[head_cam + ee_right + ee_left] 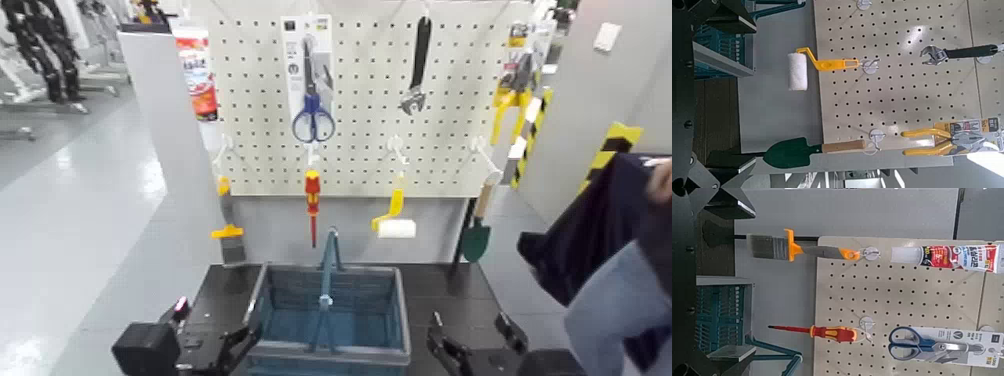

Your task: Grasp the handle of the crate.

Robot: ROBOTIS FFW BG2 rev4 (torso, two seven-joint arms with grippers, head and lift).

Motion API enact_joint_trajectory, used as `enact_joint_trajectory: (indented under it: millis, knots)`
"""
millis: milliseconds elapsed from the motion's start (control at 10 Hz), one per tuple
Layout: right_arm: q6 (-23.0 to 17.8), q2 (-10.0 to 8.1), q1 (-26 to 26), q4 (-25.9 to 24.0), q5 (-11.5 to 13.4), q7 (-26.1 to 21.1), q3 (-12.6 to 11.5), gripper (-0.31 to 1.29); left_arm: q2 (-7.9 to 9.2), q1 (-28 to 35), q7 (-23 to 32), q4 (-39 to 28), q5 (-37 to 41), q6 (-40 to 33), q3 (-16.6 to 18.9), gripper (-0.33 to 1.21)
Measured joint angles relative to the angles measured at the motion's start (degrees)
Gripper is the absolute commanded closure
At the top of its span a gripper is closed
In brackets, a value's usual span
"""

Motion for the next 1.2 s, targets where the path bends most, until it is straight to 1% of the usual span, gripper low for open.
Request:
enact_joint_trajectory:
  millis: [400, 600, 900, 1200]
  knots:
    - [0.01, 0.0, 0.0, 0.0, 0.0, 0.0, 0.09, 0.14, -0.08, -0.04, -0.42, 0.0, 0.06, 0.13, 0.09, 0.1]
    - [0.01, 0.01, 0.0, 0.01, 0.0, 0.0, 0.15, 0.14, -0.31, -0.28, -2.08, 0.0, 0.43, 0.56, 0.52, 0.1]
    - [0.01, 0.01, -0.09, 0.17, 0.0, 0.0, 0.25, 0.14, -2.17, -2.7, -11.34, 0.08, 1.81, 4.36, 4.44, 0.1]
    - [0.0, 0.08, -0.16, 0.33, 0.0, 0.0, 0.32, 0.14, -2.61, -6.68, -17.12, 0.84, 7.62, 11.62, 6.8, 0.1]
